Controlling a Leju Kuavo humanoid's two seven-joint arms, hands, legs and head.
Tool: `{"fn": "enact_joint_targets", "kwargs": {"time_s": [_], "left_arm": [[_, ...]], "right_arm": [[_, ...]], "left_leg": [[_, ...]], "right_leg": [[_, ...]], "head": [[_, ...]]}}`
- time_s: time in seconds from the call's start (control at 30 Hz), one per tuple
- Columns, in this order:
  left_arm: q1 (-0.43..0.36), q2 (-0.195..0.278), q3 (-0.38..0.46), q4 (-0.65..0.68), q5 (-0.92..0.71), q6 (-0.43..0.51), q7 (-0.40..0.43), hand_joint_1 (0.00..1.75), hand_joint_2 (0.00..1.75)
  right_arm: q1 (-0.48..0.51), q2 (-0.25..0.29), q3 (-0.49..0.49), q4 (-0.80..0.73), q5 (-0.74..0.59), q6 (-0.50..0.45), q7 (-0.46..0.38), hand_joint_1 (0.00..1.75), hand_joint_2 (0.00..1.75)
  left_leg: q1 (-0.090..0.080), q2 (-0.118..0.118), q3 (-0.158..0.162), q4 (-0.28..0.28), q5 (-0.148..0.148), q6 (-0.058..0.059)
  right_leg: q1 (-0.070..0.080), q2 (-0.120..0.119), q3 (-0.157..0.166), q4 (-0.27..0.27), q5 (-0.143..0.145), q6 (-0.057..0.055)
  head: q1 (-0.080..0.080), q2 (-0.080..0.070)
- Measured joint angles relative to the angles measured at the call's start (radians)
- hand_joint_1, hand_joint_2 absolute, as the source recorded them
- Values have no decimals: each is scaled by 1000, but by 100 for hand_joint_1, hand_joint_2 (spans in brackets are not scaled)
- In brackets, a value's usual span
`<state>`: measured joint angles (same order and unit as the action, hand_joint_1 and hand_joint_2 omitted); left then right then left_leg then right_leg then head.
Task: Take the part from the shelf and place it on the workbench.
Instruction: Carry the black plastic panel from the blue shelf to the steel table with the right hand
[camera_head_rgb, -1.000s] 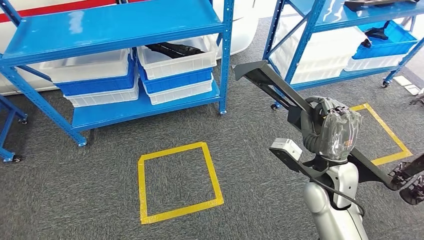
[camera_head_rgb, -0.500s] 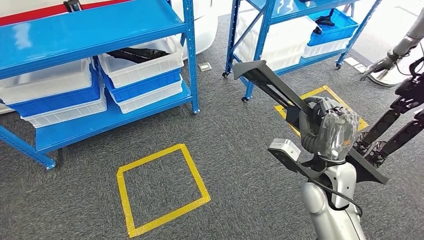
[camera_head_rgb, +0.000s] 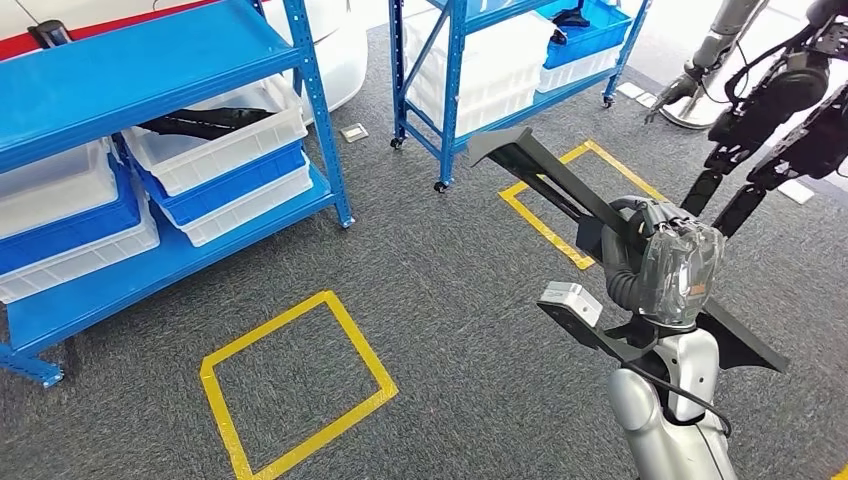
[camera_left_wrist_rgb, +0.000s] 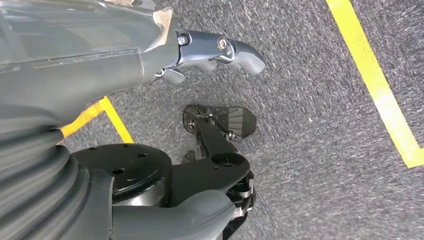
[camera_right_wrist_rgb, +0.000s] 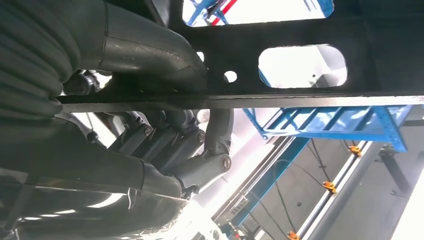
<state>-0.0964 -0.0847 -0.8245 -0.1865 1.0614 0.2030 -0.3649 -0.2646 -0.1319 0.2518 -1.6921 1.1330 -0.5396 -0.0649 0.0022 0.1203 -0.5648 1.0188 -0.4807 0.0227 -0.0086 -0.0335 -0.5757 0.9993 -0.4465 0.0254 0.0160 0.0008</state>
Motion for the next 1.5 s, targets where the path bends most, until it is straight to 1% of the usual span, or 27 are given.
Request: {"fn": "enact_joint_targets", "kwargs": {"time_s": [0.07, 0.13, 0.17, 0.2, 0.23, 0.27, 0.33, 0.4, 0.43, 0.5, 0.57, 0.63, 0.7, 0.73, 0.8, 0.83, 0.87, 0.93, 1.0, 1.07, 1.13, 1.2, 1.23, 1.3, 1.37, 1.43, 1.5], "left_arm": [[0, 1, 1, 0, 2, 4, -2, 0, 175], [4, 2, 2, 0, 5, 8, -2, 0, 175], [7, 2, 3, 0, 7, 9, -2, 0, 175], [9, 2, 4, 0, 8, 10, -2, 0, 175], [11, 2, 5, 0, 9, 12, -1, 0, 175], [11, 2, 6, 0, 10, 14, -1, 0, 175], [12, 3, 9, 0, 10, 16, -1, 0, 175], [12, 4, 10, 1, 11, 16, -1, 0, 175], [13, 4, 10, 1, 11, 16, -1, 0, 175], [12, 2, 10, 1, 11, 16, -1, 0, 175], [11, 2, 10, 1, 12, 16, -1, 0, 175], [12, 1, 10, 1, 12, 16, -1, 0, 175], [14, 1, 10, 1, 12, 16, -1, 0, 175], [14, 1, 10, 1, 12, 16, -1, 0, 175], [13, 1, 11, 1, 12, 16, -1, 0, 175], [12, 1, 11, 1, 12, 16, -1, 0, 175], [12, 0, 11, 1, 12, 16, -1, 0, 175], [12, 1, 11, 1, 12, 16, -1, 0, 175], [11, 0, 11, 1, 12, 16, -1, 0, 175], [10, 1, 11, 1, 13, 16, -1, 0, 175], [11, 2, 11, 1, 15, 16, -2, 0, 175], [14, 3, 12, 1, 19, 17, -2, 0, 175], [15, 3, 13, 1, 21, 18, -2, 0, 175], [16, 3, 16, 1, 25, 18, -2, 0, 175], [17, 4, 22, 1, 31, 18, -2, 0, 175], [17, 5, 28, 1, 36, 16, -3, 0, 175], [18, 4, 34, 1, 46, 8, -14, 0, 175]], "right_arm": [[1, -1, 0, 0, 2, -4, 0, 175, 175], [3, 0, 1, 1, 6, -6, 0, 175, 175], [7, 1, 2, 2, 8, -6, 1, 175, 175], [11, 1, 3, 4, 9, -6, 1, 175, 175], [14, 2, 3, 5, 9, -6, 1, 175, 175], [17, 2, 4, 7, 10, -6, 2, 175, 175], [18, 3, 4, 8, 10, -6, 2, 175, 175], [17, 3, 4, 8, 10, -7, 2, 175, 175], [17, 4, 4, 9, 10, -7, 2, 175, 175], [20, 3, 4, 9, 10, -8, 2, 175, 175], [20, 2, 4, 9, 10, -8, 2, 175, 175], [20, 2, 4, 9, 10, -8, 2, 175, 175], [23, 2, 5, 10, 10, -8, 2, 175, 175], [24, 2, 5, 11, 10, -8, 2, 175, 175], [26, 2, 4, 12, 10, -8, 2, 175, 175], [26, 2, 4, 12, 10, -8, 2, 175, 175], [25, 2, 4, 12, 10, -8, 2, 175, 175], [24, 2, 4, 12, 9, -8, 2, 175, 175], [25, 1, 4, 12, 9, -8, 3, 175, 175], [23, 2, 4, 12, 10, -8, 3, 175, 175], [21, 3, 4, 13, 11, -9, 4, 175, 175], [21, 4, 4, 17, 16, -8, 4, 175, 175], [21, 5, 4, 18, 20, -8, 5, 175, 175], [21, 5, 5, 21, 25, -7, 6, 175, 175], [20, 5, 6, 22, 28, -7, 7, 175, 175], [20, 5, 7, 24, 30, -7, 7, 175, 175], [20, 5, 11, 25, 34, -8, 6, 175, 175]], "left_leg": [[6, -47, -21, 55, -42, -10], [10, -105, -76, 184, -113, -17], [10, -116, -103, 245, -137, -19], [10, -121, -119, 278, -143, -20], [11, -123, -116, 272, -127, -20], [12, -127, -95, 226, -95, -20], [21, -175, -31, 91, -29, -20], [25, -222, 1, 17, -8, -19], [22, -224, 2, 11, -11, -16], [19, -195, 3, 3, -4, 0], [21, -164, 6, -9, 6, 16], [18, -132, 6, -13, 10, 23], [14, -100, 4, -13, 9, 23], [14, -85, 3, -13, 9, 23], [14, -58, 5, -12, 7, 20], [12, -47, 7, -12, 5, 17], [10, -38, 10, -12, 3, 13], [4, -20, 16, -12, -2, 2], [5, -4, 21, -14, -6, -10], [11, -39, 12, 14, -32, -21], [15, -99, -34, 121, -94, -27], [15, -120, -96, 246, -144, -28], [16, -123, -113, 273, -143, -28], [16, -130, -87, 201, -81, -24], [17, -164, -29, 68, -15, -15], [16, -189, -3, 6, 3, -7], [12, -174, 0, -2, 5, 3]], "right_leg": [[-13, 21, 1, -6, 8, -15], [-17, 41, -2, -6, 11, -23], [-16, 54, -3, -6, 12, -24], [-16, 67, -4, -5, 13, -25], [-16, 81, -4, -4, 14, -26], [-17, 95, -4, -3, 14, -26], [-16, 121, -8, 5, 14, -23], [-12, 145, -21, 12, 17, -12], [-11, 157, -28, 11, 20, -4], [-13, 175, -41, 8, 28, 12], [-10, 132, -69, 53, 7, 17], [-8, 66, -129, 177, -49, 14], [-9, 46, -180, 290, -91, 18], [-10, 42, -178, 295, -91, 24], [-12, 26, -113, 189, -53, 38], [-12, 1, -69, 111, -31, 39], [-8, -22, -34, 51, -13, 36], [1, -44, -10, 3, 1, 20], [-1, -19, -13, 2, 6, 4], [-11, 4, -12, -2, 13, -13], [-14, 26, -12, -3, 16, -27], [-10, 51, -13, -2, 17, -32], [-8, 66, -13, -2, 17, -32], [-7, 94, -12, 2, 17, -32], [-4, 118, -15, 8, 17, -31], [-3, 139, -23, 11, 19, -25], [-4, 157, -32, 8, 25, -12]], "head": [[-3, 0], [-8, 0], [-8, 0], [-9, 0], [-9, 0], [-9, 0], [-9, 0], [-8, 0], [-8, 0], [-8, 0], [-3, 0], [3, 0], [4, 0], [4, 0], [4, 0], [5, 0], [5, 0], [4, 0], [3, 0], [0, 0], [-4, 0], [-5, 0], [-5, 0], [-5, 0], [-5, 0], [-5, 0], [-5, 0]]}}
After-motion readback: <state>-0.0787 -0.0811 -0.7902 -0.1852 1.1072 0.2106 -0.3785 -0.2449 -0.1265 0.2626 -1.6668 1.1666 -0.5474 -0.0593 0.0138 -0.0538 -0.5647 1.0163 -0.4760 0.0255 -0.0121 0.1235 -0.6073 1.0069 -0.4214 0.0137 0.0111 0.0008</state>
